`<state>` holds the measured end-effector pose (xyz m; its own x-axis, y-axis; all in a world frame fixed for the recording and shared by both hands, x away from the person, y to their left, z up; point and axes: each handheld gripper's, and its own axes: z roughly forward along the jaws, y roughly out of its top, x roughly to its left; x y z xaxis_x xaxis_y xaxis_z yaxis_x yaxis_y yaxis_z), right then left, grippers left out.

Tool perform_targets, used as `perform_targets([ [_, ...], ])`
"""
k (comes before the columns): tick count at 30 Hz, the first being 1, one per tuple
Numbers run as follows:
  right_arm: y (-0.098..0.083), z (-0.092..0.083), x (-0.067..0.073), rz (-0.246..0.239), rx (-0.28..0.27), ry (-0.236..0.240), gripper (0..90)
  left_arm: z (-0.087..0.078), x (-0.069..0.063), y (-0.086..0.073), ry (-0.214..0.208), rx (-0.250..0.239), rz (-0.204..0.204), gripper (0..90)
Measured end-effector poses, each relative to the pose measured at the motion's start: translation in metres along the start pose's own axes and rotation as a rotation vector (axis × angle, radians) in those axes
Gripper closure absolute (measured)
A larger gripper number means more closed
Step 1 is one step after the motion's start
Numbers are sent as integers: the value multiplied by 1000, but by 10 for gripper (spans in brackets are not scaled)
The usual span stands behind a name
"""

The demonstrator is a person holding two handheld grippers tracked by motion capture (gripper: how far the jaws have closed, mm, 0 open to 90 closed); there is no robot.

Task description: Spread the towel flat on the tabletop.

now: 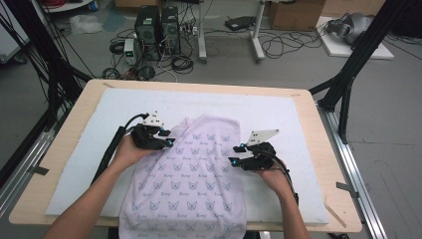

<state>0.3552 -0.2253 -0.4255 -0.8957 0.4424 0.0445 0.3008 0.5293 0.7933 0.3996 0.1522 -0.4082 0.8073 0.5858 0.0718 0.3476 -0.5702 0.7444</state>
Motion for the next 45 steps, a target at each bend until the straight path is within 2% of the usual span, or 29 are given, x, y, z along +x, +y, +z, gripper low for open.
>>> perform_targets([
  [1,0,0,-2,12,2,1,517,4,2,2,26,15,-15,574],
  [5,4,2,-7,9,24,0,518,24,9,8,53,105,-54,604],
  [6,6,3,-8,6,29,1,518,28,11,9,44,129,-54,637],
  [8,9,6,-10,-3,47,6,517,32,10,9,59,142,-42,831],
  [9,9,7,-11,-5,54,5,517,33,11,9,67,142,-34,887],
  [10,11,8,-13,-6,58,8,517,31,12,9,95,148,-24,894],
  [11,12,8,-14,-7,68,6,517,27,15,11,151,149,-12,895],
  [12,15,8,-16,-11,83,2,518,18,22,11,216,108,-28,896],
  [14,21,4,-21,-12,73,-21,521,-8,43,9,382,23,-109,893],
  [15,24,3,-23,-1,68,-26,520,-19,54,6,445,-11,-153,782],
  [16,26,1,-25,3,69,-35,524,-29,62,2,441,-30,-202,650],
  [17,28,1,-28,2,67,-42,526,-36,69,-3,404,-35,-233,642],
  [19,28,5,-33,17,73,-52,534,-41,73,-13,338,-12,-252,611],
  [21,25,11,-38,22,102,-79,541,-41,68,-23,311,-19,-226,599],
  [23,22,17,-42,34,128,-119,563,-36,65,-31,255,2,-212,588],
  [25,22,20,-50,46,122,-158,589,-27,61,-37,226,40,-190,564],
  [29,29,25,-70,102,117,-212,597,-10,57,-41,170,74,-174,572],
  [32,34,33,-84,125,114,-214,596,-1,55,-43,151,96,-158,634],
  [34,33,40,-89,150,134,-216,599,0,56,-44,124,80,-166,726],
  [35,32,45,-90,148,152,-218,624,0,56,-43,113,80,-155,773],
  [36,30,49,-91,144,175,-217,654,1,54,-42,122,84,-143,834],
  [37,29,52,-90,152,167,-220,710,1,52,-41,136,88,-128,850],
  [38,28,51,-91,172,150,-207,850,1,51,-40,146,92,-122,858],
  [39,28,51,-90,181,153,-196,877,1,50,-40,170,97,-117,862],
  [40,30,51,-90,160,171,-202,881,0,51,-40,191,98,-121,864],
  [42,31,47,-89,134,202,-212,884,-4,54,-43,206,90,-147,865],
  [44,29,37,-90,150,207,-227,884,-8,57,-46,223,86,-166,864],
  [45,28,33,-91,170,194,-224,884,-9,58,-47,213,76,-178,861],
])
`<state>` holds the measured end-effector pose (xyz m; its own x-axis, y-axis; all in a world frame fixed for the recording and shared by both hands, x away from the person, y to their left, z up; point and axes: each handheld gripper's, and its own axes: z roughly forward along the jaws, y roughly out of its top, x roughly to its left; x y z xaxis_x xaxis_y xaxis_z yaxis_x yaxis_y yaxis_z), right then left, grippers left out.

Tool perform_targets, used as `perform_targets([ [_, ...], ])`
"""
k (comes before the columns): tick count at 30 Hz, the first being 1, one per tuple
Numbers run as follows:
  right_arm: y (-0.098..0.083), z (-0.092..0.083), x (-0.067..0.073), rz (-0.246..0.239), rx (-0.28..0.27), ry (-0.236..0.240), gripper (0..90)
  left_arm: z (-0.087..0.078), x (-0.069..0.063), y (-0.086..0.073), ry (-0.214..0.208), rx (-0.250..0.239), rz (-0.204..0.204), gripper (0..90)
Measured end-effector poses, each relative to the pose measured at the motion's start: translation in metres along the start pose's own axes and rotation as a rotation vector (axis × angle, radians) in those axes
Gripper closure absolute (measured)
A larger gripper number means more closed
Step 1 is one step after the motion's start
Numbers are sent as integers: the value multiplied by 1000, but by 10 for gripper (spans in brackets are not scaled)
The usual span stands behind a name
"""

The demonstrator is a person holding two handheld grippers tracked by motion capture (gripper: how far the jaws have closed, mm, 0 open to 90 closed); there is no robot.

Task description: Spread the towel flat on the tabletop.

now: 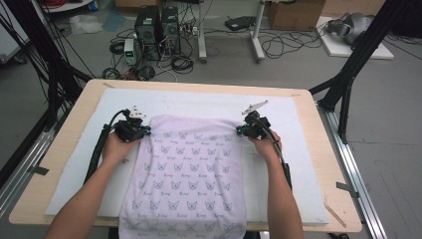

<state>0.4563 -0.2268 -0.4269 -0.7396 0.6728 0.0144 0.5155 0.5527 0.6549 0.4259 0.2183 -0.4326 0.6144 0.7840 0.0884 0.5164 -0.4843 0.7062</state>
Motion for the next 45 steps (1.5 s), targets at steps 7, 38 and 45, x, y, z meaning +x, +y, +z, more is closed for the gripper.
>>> perform_targets([
  [7,6,-8,13,-36,-51,60,730,-5,-2,2,-48,-47,-10,646],
  [38,-59,-46,106,-235,-13,243,640,-65,-50,-65,-253,-39,118,558],
  [45,-74,-45,106,-223,-35,266,878,-72,-57,-75,-269,-45,159,861],
])
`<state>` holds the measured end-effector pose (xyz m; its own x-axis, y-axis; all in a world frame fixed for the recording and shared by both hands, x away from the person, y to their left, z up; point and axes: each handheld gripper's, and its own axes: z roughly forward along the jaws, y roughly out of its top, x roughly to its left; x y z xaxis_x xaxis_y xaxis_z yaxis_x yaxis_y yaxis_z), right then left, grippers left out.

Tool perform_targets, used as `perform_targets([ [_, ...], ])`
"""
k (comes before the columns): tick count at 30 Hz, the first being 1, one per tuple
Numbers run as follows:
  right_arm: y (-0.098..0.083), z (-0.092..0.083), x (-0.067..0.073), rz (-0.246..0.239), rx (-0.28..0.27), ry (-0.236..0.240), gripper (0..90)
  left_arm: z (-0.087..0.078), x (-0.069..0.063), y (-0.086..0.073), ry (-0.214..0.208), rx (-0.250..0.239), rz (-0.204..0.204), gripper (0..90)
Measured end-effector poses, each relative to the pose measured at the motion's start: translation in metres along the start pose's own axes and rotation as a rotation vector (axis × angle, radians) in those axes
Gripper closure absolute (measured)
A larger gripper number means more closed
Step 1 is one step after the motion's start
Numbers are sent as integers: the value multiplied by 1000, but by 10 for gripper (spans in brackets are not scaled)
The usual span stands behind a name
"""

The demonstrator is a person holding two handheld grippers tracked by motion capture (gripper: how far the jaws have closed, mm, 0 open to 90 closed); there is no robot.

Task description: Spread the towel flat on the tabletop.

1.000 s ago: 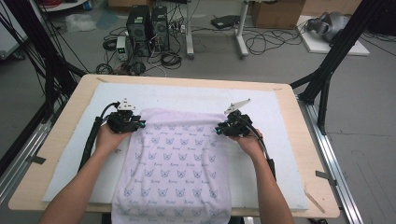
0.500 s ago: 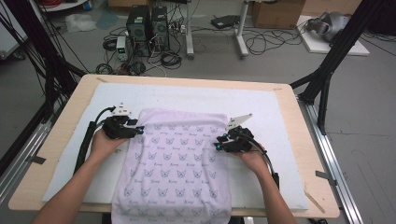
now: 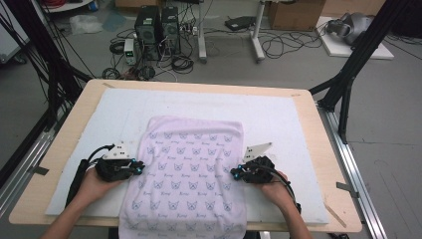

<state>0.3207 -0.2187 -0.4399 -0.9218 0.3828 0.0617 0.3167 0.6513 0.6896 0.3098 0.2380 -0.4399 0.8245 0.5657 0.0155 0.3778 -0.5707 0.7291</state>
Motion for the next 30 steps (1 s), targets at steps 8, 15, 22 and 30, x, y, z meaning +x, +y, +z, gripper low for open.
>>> perform_targets([
  [8,-7,-9,2,9,-5,-11,874,-10,1,-8,42,-1,-21,796],
  [15,-4,-17,14,13,-90,-8,690,-12,-10,-1,52,-46,-20,590],
  [22,-6,-17,11,49,-139,-29,557,-13,-9,6,62,-97,-53,521],
  [30,0,-17,1,77,-191,-70,422,-13,-2,8,58,-145,-91,413],
])
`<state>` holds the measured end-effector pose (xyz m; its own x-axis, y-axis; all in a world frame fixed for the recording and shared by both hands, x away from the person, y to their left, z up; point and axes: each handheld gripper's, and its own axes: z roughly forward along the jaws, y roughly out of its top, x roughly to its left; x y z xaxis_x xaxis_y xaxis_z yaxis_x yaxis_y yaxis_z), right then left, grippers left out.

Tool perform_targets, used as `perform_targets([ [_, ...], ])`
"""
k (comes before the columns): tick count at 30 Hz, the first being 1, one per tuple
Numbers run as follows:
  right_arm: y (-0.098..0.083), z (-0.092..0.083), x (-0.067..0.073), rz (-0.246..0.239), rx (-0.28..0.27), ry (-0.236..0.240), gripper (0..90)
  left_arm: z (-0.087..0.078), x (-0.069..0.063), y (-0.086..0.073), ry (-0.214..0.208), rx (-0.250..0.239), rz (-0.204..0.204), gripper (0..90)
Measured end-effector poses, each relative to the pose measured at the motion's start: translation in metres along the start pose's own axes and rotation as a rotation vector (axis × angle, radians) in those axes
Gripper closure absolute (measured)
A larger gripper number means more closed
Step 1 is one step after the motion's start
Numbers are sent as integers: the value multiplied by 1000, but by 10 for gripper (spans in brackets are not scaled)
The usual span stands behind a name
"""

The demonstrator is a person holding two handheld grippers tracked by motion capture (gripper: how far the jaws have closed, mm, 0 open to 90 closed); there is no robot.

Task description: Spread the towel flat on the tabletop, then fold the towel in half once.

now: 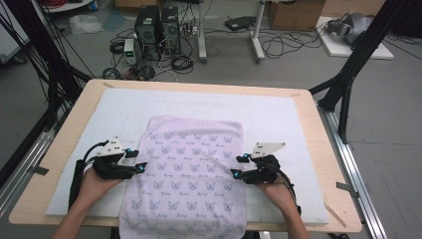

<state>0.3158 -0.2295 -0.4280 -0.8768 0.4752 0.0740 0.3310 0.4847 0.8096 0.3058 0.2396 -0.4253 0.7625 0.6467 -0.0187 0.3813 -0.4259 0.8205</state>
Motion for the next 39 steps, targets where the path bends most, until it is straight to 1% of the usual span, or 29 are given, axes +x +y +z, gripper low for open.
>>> perform_targets([
  [1,1,1,-1,1,-7,-11,396,0,0,-1,1,3,-3,404],
  [3,1,2,-2,6,-9,-21,376,0,1,-2,2,9,-9,376],
  [7,2,3,-1,15,-9,-38,315,-1,2,-3,8,7,-15,345],
  [12,3,4,2,15,-6,-52,282,0,1,-4,6,4,-12,339],
  [18,3,5,3,6,4,-50,281,1,0,-4,-1,4,-9,339],
  [21,3,5,2,3,-4,-56,281,1,0,-4,-3,2,-7,339],
  [33,3,5,4,-1,9,-49,281,2,1,-4,-10,4,-2,339],
  [34,4,5,3,-7,7,-50,281,2,0,-4,-12,4,-1,338],
  [39,4,5,3,-4,2,-51,281,3,0,-3,-17,2,2,338],
])
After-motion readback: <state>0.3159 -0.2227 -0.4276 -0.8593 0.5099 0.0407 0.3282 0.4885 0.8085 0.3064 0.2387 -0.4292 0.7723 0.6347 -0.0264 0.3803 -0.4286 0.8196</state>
